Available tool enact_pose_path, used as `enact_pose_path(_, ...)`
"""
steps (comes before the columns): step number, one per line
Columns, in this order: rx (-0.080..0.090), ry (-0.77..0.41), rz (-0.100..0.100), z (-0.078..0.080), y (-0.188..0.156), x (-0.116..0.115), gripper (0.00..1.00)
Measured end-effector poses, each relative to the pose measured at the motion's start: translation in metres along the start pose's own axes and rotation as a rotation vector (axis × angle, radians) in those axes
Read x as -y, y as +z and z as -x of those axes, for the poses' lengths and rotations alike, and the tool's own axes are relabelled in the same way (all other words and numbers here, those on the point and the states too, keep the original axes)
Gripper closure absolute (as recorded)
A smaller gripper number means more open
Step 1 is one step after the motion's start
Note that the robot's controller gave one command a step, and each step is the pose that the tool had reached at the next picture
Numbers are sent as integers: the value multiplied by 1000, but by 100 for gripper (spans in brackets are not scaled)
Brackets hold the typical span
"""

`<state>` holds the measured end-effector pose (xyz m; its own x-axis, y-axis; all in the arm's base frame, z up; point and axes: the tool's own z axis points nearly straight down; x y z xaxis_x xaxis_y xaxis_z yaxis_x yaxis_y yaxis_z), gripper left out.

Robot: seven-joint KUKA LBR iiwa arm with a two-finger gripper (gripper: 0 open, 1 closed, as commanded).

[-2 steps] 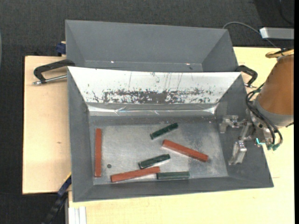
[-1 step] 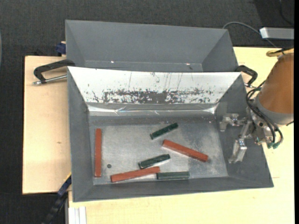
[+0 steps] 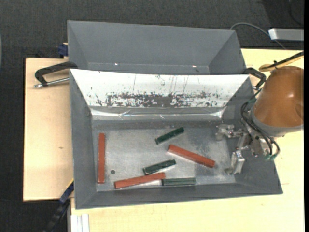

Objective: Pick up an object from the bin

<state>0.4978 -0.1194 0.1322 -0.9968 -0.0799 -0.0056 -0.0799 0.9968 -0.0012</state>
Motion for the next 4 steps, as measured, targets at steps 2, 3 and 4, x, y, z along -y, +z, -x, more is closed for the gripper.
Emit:
enact_pose_path(2,-6,-356,3,-2,46,-10,0)
enact_pose_path(3,-6,-47,3,4,51,-40,0)
enact_pose_path(4,1,-297,2,2,17,-80,100)
